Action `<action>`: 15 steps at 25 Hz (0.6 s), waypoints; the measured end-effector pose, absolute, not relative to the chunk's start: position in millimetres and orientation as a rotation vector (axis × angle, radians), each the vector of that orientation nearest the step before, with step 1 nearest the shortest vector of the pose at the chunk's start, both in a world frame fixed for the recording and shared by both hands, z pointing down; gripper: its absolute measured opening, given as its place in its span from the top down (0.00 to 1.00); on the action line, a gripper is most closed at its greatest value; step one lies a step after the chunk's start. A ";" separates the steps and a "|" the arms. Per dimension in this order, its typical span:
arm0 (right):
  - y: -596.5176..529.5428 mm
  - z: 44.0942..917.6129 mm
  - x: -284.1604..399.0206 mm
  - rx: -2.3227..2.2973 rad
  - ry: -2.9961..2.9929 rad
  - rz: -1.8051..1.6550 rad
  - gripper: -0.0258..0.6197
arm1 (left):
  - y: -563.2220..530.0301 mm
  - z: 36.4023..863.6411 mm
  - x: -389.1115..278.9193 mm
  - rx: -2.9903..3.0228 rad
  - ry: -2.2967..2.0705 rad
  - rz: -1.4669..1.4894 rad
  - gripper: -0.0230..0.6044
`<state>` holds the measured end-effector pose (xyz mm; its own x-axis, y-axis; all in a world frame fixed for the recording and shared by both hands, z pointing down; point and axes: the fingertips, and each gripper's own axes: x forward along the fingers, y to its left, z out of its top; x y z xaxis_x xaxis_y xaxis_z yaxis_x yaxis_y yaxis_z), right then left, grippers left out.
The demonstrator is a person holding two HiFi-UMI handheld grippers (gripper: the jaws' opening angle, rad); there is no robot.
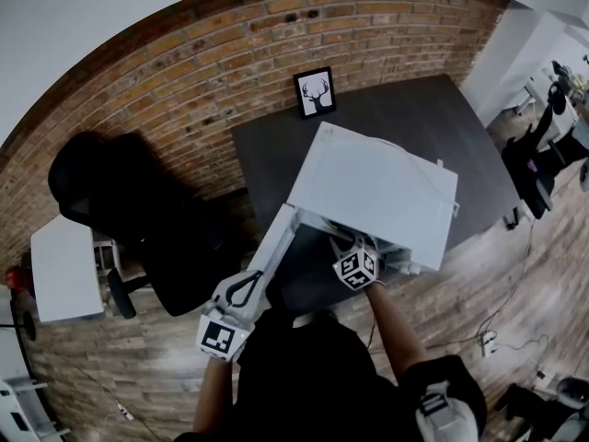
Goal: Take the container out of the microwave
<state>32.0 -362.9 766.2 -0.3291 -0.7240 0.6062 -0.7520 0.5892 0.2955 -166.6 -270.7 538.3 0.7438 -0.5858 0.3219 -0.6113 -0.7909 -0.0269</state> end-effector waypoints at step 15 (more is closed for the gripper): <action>-388.0 789.4 26.9 1.066 -2.054 0.029 0.77 | -270.4 541.7 -175.5 2.832 -0.997 0.507 0.96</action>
